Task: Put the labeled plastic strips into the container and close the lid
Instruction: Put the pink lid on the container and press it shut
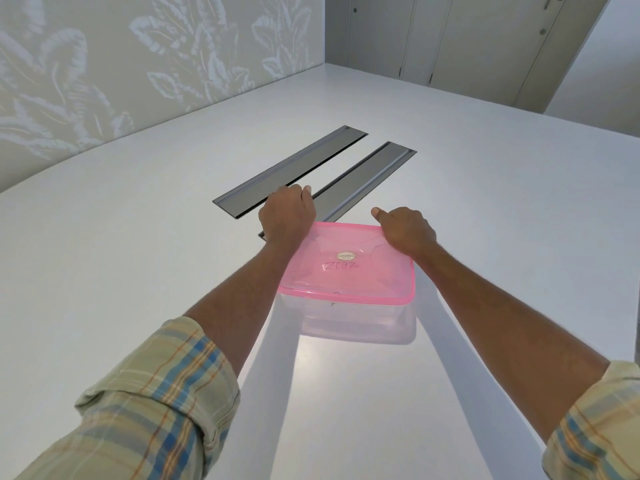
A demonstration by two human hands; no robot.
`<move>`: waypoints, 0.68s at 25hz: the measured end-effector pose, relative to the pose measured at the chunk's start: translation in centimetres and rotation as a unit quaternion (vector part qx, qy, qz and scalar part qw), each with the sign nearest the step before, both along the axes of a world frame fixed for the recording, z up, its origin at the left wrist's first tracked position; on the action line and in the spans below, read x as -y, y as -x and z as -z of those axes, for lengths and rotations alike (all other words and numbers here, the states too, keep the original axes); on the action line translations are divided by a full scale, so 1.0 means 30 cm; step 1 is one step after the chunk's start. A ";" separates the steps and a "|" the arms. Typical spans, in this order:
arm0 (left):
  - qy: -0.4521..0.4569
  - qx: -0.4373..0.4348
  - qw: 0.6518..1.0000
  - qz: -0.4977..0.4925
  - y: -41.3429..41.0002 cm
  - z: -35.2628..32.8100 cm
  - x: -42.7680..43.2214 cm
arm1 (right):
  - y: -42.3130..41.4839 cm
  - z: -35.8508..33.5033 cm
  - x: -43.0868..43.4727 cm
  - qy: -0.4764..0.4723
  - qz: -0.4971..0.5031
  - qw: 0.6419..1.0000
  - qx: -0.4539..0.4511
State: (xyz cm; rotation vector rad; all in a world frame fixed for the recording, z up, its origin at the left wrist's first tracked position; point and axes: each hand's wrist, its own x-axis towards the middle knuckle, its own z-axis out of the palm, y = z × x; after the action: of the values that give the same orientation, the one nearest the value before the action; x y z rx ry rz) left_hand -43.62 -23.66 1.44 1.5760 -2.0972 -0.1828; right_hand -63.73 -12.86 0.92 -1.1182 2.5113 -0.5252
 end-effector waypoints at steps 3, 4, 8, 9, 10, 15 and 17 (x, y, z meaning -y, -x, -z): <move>0.032 -0.044 0.996 0.073 -0.048 -0.033 -0.052 | -0.043 -0.042 -0.055 0.088 -0.028 0.988 -0.121; 0.015 -0.054 0.993 0.102 -0.074 -0.038 -0.076 | -0.060 -0.058 -0.080 0.115 -0.046 0.984 -0.130; -0.018 -0.010 0.984 0.179 -0.206 0.010 -0.211 | -0.142 -0.055 -0.209 0.103 -0.141 0.975 -0.141; -0.024 0.001 0.981 0.194 -0.226 0.032 -0.237 | -0.165 -0.047 -0.239 0.095 -0.154 0.973 -0.141; -0.036 0.005 0.978 0.203 -0.235 0.050 -0.252 | -0.185 -0.040 -0.259 0.093 -0.159 0.973 -0.141; -0.071 0.001 0.980 0.184 -0.233 0.081 -0.270 | -0.216 -0.014 -0.281 0.084 -0.148 0.976 -0.136; -0.072 -0.008 0.981 0.182 -0.236 0.085 -0.274 | -0.222 -0.018 -0.282 0.089 -0.147 0.975 -0.139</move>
State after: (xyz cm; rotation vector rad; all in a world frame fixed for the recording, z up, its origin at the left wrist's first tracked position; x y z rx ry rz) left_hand -36.54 -15.45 -1.11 1.2454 -2.3913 -0.4818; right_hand -57.08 -4.38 1.46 -1.7047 2.4923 -0.5501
